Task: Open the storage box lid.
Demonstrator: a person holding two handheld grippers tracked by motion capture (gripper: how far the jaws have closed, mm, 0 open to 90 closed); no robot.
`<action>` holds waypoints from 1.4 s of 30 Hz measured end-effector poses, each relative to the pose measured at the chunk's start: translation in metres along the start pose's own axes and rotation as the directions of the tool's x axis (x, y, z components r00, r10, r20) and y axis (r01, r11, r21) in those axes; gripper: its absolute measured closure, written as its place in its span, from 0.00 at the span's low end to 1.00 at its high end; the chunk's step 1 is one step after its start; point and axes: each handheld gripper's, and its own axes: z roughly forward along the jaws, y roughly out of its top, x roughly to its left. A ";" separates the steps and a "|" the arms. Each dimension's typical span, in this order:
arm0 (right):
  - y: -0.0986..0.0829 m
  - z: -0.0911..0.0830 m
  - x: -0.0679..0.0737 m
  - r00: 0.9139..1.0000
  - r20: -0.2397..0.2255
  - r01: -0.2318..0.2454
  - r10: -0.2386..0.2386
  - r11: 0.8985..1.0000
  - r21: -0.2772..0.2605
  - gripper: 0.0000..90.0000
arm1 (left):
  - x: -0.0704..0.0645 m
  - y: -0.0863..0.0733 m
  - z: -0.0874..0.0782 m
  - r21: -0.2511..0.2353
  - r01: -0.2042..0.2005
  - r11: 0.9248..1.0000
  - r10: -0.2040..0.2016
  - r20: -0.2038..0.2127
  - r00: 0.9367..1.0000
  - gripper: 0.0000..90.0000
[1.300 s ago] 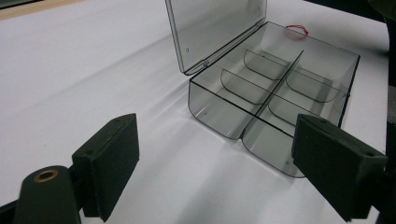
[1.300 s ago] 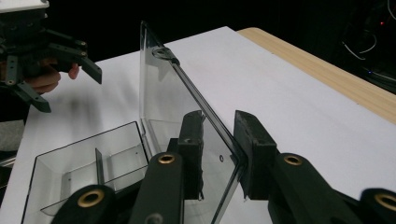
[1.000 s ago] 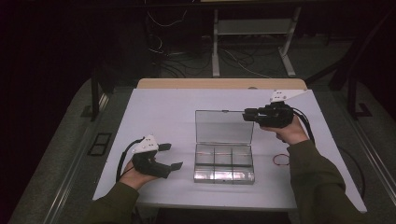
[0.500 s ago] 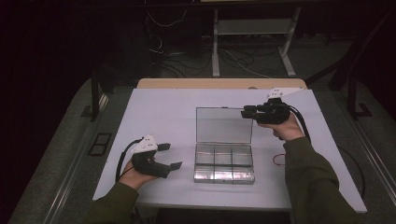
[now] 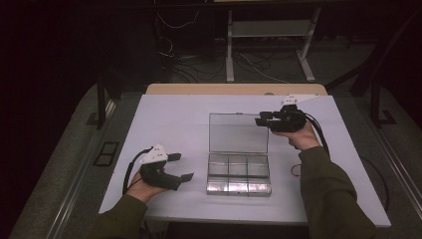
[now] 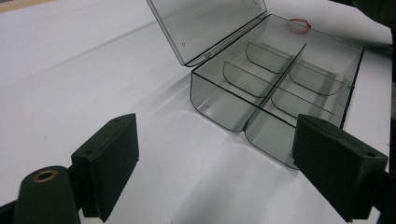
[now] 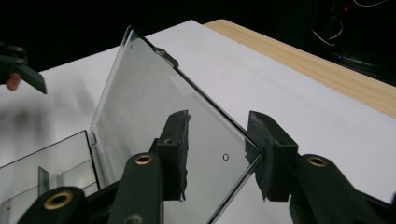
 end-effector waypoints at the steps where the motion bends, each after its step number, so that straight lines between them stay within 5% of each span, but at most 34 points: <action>1: 0.000 0.001 0.000 1.000 0.003 -0.003 0.003 1.000 0.001 0.64 | 0.000 0.000 0.000 0.000 0.001 1.000 -0.001 0.001 1.000 0.16; 28: -0.008 0.011 -0.006 0.998 0.051 -0.022 0.021 1.000 0.012 0.57 | 0.001 -0.001 0.001 0.015 0.002 1.000 -0.002 -0.003 1.000 0.14; 42: -0.015 0.019 -0.011 0.996 0.078 -0.040 0.038 0.999 0.023 0.54 | 0.001 -0.003 0.005 0.043 0.020 0.999 -0.019 -0.010 1.000 0.01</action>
